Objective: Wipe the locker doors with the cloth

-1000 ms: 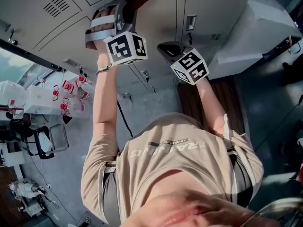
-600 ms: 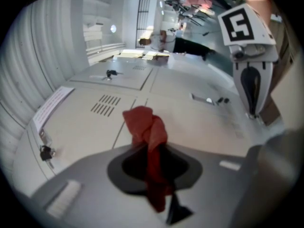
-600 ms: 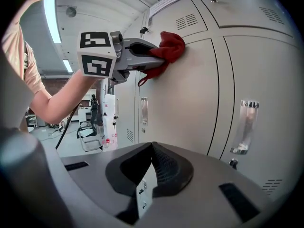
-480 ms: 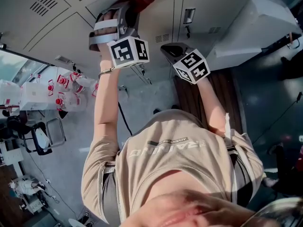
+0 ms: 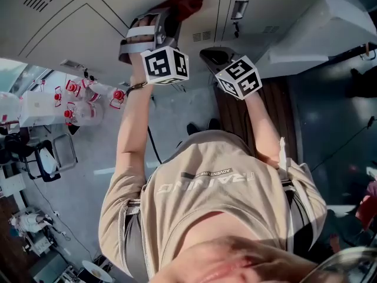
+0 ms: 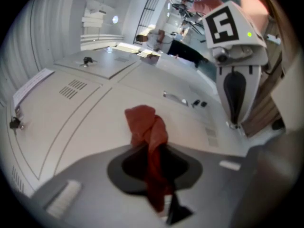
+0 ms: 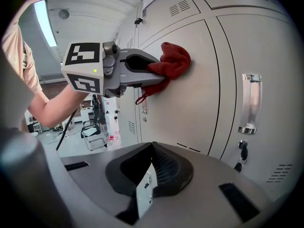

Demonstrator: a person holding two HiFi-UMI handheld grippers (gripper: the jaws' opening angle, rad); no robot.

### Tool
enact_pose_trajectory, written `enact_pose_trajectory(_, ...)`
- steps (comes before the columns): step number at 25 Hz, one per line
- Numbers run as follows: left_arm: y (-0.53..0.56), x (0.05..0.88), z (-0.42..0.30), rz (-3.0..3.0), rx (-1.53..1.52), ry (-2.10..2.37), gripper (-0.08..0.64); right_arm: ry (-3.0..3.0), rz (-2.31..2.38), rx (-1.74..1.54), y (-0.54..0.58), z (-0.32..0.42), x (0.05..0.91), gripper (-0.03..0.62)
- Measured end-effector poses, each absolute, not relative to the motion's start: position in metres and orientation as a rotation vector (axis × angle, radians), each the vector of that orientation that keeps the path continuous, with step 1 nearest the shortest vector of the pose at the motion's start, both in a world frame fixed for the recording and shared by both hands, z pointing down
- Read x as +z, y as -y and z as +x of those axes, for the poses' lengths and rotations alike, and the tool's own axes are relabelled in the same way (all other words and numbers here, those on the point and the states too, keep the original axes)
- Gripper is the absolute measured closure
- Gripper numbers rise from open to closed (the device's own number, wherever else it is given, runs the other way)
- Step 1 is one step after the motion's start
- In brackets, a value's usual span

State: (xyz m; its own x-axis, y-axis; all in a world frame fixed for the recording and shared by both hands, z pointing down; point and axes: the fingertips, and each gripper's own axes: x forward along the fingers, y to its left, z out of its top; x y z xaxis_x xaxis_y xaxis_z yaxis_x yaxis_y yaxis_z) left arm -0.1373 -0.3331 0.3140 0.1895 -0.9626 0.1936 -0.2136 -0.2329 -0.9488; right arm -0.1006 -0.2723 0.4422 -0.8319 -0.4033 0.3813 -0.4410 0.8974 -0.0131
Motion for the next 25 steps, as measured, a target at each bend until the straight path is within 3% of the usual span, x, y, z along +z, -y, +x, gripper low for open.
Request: enact_pose_trajectory(25, 0.335, 0.51, -0.136, -1.949, -1.379, -0.947, 0.495, 2.65, 0.689, 0.25, 0.293, -0.083, 0.47, 0.578)
